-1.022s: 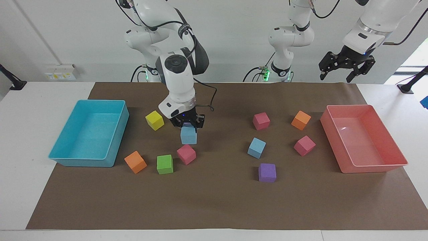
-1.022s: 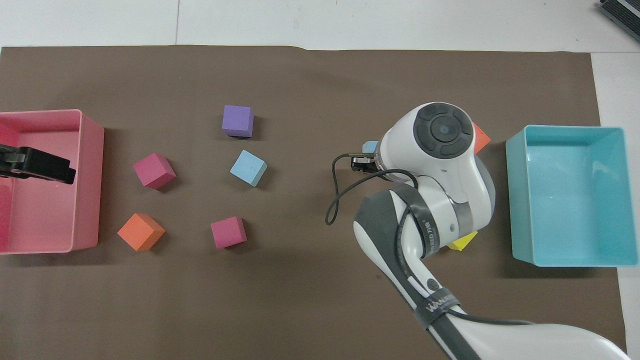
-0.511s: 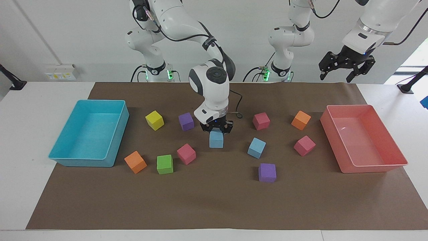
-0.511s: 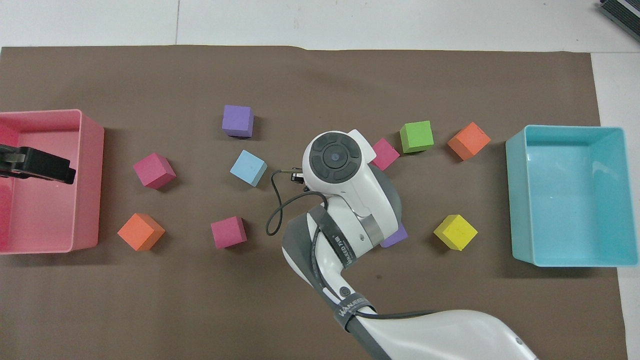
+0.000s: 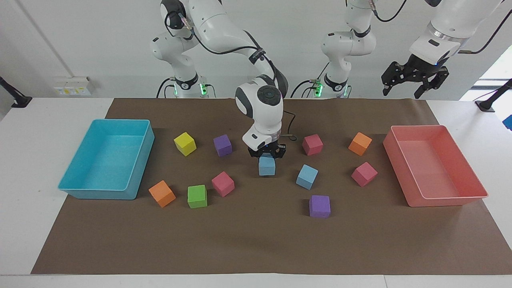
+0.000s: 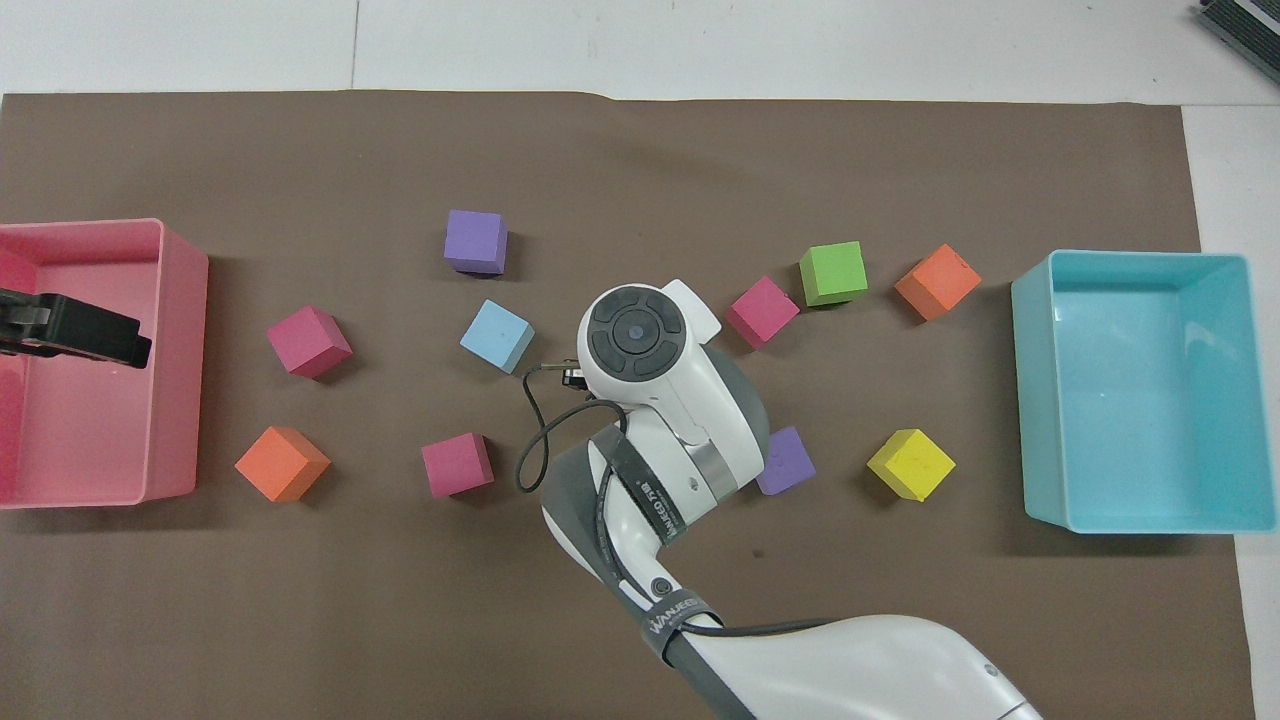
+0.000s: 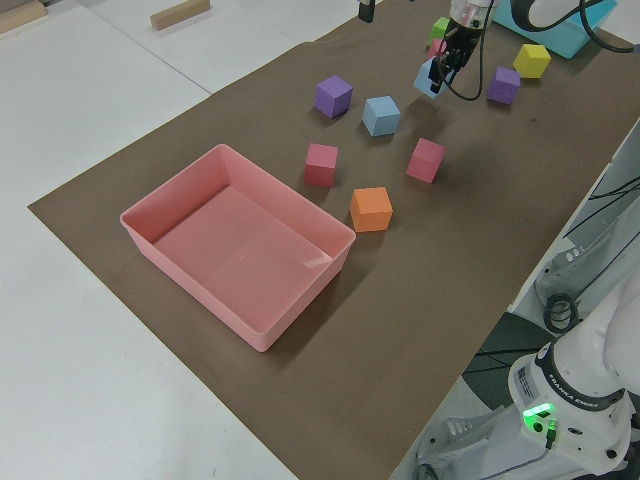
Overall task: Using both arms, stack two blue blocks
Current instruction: 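Carry the light blue cube to the table center and set it down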
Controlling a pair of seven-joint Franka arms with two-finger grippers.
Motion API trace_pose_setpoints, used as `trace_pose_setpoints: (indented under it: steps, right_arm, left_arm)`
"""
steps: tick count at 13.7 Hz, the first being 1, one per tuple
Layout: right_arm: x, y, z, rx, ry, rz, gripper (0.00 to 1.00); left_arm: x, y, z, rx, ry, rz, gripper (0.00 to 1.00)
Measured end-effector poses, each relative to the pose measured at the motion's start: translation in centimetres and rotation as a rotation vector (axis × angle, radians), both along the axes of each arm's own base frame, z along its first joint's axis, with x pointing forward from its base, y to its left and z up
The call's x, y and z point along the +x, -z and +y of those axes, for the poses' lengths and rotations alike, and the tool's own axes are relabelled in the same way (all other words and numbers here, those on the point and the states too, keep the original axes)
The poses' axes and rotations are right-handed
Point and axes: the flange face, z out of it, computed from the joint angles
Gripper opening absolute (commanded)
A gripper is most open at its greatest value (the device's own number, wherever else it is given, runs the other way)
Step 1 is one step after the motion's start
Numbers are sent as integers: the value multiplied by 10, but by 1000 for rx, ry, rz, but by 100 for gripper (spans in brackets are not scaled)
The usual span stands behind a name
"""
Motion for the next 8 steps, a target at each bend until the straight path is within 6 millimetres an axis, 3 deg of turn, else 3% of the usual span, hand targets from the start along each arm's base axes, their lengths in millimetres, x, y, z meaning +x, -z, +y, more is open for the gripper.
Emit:
trace_pose_setpoints:
  steps: [8]
  right_arm:
    - [-10,22,-6,-20,-72,37,0]
  left_arm:
    - [0,0,0,0,0,-4,100]
